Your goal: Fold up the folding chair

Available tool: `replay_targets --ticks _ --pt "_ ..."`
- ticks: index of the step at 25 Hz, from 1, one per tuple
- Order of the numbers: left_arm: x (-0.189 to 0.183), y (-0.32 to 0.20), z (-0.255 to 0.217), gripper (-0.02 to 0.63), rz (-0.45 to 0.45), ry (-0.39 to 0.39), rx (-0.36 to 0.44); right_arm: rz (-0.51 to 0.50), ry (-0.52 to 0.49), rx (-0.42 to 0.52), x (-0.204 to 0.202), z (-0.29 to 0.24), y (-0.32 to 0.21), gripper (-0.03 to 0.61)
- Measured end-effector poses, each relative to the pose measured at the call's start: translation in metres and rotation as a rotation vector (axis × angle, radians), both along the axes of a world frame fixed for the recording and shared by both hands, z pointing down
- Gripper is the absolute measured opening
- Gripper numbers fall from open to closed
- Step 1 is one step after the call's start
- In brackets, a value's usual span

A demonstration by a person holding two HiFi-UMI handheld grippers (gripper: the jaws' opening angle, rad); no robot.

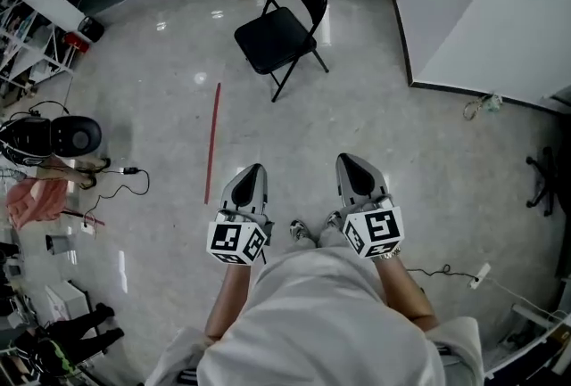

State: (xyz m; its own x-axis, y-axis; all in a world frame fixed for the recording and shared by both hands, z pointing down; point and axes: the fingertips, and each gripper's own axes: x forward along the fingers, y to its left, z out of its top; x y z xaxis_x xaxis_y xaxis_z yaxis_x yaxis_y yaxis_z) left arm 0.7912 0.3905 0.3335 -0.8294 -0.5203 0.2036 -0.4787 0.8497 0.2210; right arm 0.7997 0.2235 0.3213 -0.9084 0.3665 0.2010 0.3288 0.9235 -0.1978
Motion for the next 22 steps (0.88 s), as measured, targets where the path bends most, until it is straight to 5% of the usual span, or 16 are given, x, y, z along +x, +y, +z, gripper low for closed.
replay_targets --ticks 10,22 --pt "-0.012 -0.062 0.000 0.011 -0.025 -0.025 -0.035 -0.017 -0.036 -0.036 -0.005 0.000 -0.064 0.004" --pt "-0.093 -0.066 0.008 0.011 0.002 -0.034 -0.008 0.075 0.003 -0.030 -0.070 0.009 -0.088 0.004"
